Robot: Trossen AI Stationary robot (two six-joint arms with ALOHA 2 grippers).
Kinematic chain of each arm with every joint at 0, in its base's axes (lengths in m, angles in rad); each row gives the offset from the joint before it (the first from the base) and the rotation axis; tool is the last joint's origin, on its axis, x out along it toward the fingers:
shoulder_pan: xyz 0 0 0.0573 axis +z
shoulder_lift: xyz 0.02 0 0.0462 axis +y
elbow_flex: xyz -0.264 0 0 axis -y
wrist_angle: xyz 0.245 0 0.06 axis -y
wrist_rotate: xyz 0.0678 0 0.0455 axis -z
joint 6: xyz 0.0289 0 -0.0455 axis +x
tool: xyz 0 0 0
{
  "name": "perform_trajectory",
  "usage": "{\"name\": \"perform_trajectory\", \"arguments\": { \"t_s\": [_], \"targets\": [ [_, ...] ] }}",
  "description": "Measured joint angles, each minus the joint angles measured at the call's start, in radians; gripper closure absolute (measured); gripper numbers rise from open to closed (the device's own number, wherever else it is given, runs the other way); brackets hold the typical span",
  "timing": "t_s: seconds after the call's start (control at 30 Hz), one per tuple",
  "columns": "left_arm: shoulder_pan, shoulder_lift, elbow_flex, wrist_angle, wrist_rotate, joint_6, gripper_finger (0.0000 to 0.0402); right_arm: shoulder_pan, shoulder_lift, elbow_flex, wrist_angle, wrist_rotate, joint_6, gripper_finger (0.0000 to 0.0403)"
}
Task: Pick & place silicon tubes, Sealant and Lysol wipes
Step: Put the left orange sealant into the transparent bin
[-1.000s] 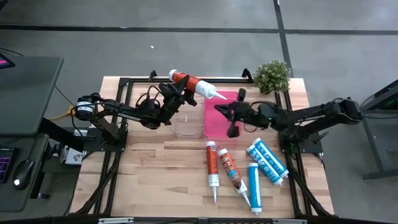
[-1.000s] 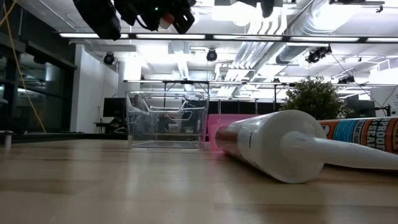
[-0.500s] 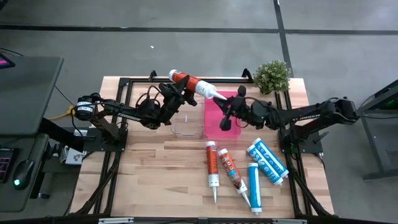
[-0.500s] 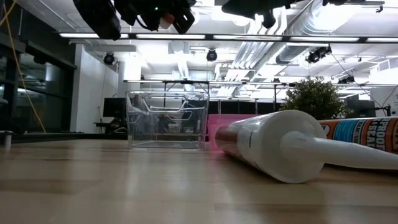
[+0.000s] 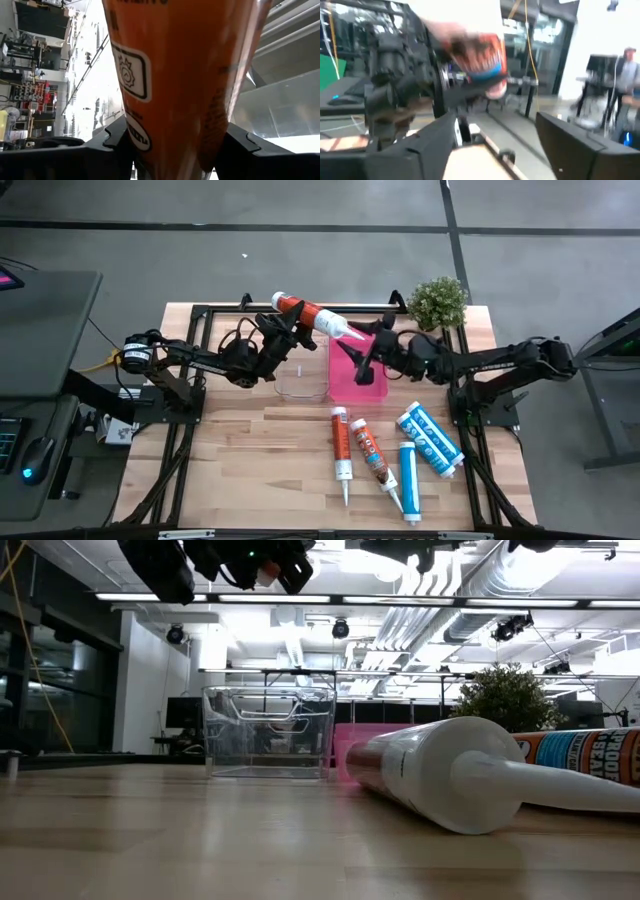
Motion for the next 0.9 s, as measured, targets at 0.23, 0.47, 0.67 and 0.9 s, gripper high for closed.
{"name": "perform_trajectory", "arguments": {
  "t_s": [0.23, 0.47, 0.67, 0.9],
  "targets": [
    [0.0, 0.0, 0.0, -0.001, 0.004, -0.007, 0.0216, -0.02, 0.11, 0.083, 0.089, -0.107, -0.119, 0.0085],
    [0.0, 0.0, 0.001, 0.01, 0.02, -0.04, 0.0217, -0.02, 0.236, 0.283, 0.111, -0.06, -0.312, 0.0084],
    [0.016, -0.003, 0.003, 0.044, 0.06, -0.047, 0.0219, -0.02, 0.244, 0.374, 0.013, -0.089, -0.343, 0.0084],
    [0.088, 0.001, 0.001, 0.039, 0.301, -0.175, 0.0219, -0.026, 0.243, 0.411, -0.027, -0.174, -0.342, 0.0084]
  ]
}}
